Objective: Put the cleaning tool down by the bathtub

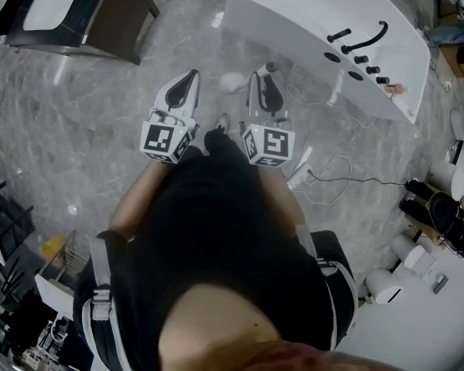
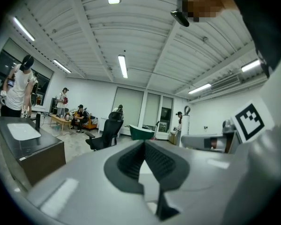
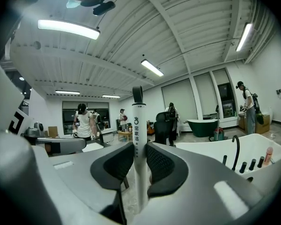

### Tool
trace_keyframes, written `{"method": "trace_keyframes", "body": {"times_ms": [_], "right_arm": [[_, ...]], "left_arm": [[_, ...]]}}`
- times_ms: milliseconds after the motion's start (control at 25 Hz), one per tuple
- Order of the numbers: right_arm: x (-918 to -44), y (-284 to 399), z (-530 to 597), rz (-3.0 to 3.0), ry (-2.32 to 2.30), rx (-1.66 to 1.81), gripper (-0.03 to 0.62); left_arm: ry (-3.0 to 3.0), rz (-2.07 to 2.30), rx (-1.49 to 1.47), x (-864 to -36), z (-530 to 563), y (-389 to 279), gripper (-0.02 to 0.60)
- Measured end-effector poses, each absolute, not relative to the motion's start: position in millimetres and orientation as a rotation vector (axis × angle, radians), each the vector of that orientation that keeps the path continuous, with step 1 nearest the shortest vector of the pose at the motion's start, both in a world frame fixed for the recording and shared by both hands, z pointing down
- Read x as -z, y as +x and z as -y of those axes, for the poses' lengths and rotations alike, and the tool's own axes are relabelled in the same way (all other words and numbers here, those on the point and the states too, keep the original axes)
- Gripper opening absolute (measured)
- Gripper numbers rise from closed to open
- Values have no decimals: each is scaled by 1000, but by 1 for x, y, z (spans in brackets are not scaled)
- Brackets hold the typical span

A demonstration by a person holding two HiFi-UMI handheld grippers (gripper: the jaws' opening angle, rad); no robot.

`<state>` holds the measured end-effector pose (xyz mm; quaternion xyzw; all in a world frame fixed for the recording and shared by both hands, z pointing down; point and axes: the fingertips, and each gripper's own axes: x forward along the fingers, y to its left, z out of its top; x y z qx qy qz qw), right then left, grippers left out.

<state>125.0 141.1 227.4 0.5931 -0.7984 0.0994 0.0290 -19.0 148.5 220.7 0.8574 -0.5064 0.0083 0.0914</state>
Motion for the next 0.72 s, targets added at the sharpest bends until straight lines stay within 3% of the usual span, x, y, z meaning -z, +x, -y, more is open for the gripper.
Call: {"method": "trace_keyframes", "body": {"times_ms": [720], "right_arm": [[-258, 126, -46, 2439, 1833, -354, 89]], "left_arm": [[2512, 1495, -30, -246, -55, -13, 8]]}}
